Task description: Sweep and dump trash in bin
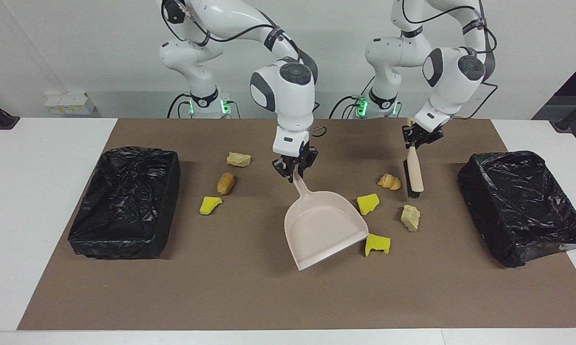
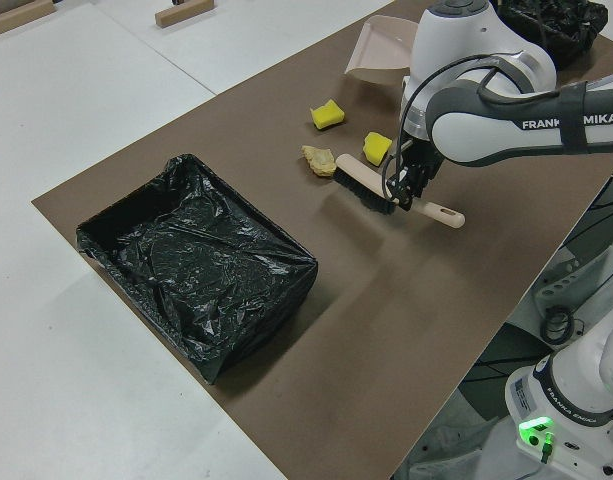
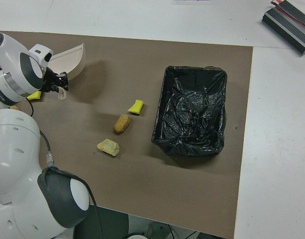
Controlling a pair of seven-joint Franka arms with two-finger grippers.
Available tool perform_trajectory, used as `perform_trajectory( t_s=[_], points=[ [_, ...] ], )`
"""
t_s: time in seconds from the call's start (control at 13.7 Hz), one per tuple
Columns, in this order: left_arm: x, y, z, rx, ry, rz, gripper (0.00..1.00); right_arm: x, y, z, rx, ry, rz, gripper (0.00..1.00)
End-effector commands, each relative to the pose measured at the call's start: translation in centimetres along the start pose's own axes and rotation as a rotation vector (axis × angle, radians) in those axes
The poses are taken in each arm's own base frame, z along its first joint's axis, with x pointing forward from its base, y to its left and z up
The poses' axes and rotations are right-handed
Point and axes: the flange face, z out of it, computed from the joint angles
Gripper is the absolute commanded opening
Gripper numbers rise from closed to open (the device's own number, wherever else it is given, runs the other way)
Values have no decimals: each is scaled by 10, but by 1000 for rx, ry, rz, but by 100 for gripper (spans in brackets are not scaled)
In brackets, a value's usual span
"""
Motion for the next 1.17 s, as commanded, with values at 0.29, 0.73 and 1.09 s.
perform_trajectory(
  t_s=[0.29,0.73,1.09],
  points=[
    [7,39,40,12,3,-266,0,-8,40,10,28,-45,-493,0],
    [33,95,62,-54,11,-362,0,-8,67,34,49,-61,-872,0],
    [40,135,82,-42,32,-69,0,-5,68,47,47,-77,-991,0]
  ],
)
